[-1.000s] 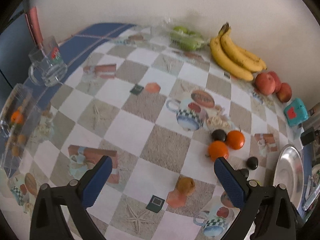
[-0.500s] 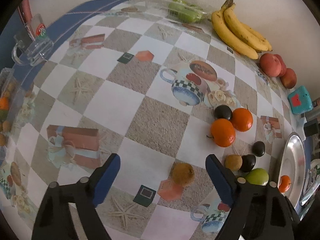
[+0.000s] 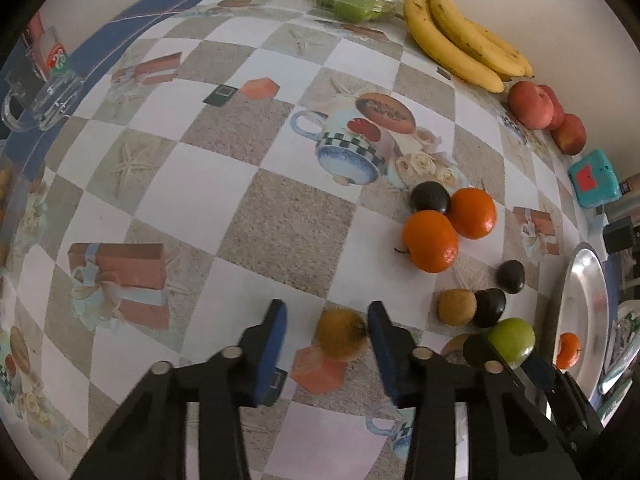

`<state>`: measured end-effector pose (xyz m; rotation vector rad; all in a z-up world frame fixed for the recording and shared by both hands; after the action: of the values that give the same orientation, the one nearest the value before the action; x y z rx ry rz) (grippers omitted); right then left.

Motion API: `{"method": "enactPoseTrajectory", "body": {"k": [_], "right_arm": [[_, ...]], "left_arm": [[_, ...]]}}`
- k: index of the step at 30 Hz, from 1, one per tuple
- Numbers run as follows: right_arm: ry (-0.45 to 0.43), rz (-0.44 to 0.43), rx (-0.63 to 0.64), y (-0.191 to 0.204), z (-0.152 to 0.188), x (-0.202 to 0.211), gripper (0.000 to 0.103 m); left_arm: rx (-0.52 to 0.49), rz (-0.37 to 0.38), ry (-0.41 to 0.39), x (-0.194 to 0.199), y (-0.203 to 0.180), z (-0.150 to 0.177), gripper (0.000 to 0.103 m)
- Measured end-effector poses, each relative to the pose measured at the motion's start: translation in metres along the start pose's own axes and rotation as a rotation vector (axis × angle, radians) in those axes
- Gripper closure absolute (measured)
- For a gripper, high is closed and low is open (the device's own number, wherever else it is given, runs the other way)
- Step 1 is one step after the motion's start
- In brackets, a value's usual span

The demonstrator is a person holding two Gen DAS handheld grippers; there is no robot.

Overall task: Organize fruits
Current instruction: 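Grasp the green mango with the right tool while the left tool grasps another tan round fruit, then carry the green mango into the steel plate and open the right tool while the left releases its fruit there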

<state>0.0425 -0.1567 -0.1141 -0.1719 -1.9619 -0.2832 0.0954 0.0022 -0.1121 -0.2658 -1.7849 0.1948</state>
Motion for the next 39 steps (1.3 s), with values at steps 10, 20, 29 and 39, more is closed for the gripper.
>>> {"method": "enactPoseTrajectory", "body": {"k": [10,20,29,39], "right_arm": [[0.001,-0.015,-0.025,-0.004,0.0,0.001,0.047],[0.006,-0.028,-0.045,-0.006,0.001,0.001,0.047],[0.019,-0.06,-0.087,-0.009,0.001,0.004,0.047],[-0.006,-0.111,-0.134,-0.011,-0.002,0.018,0.047]], "left_arm": [[-0.011,0.032,0.021,-0.002,-0.006,0.001,0.076],[0.003,0.037,-0.002,0.003,-0.005,-0.001,0.076],[0.001,0.04,-0.04,0.015,-0.005,-0.004,0.076],[0.005,0.056,-0.104,0.031,-0.008,-0.01,0.076]]}}
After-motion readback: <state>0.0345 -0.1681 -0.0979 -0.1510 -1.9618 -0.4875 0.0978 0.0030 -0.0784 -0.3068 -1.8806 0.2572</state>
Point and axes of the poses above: each gripper's, at about its wrist camera, not at the fingertips, and x roughly against the way its jaws point, y to its left, z to its underside, the point moved 4 cm from there along -x, roughly the way its jaws point, and after that the axes turned 5 degrees about z, right-handed, at the moved point
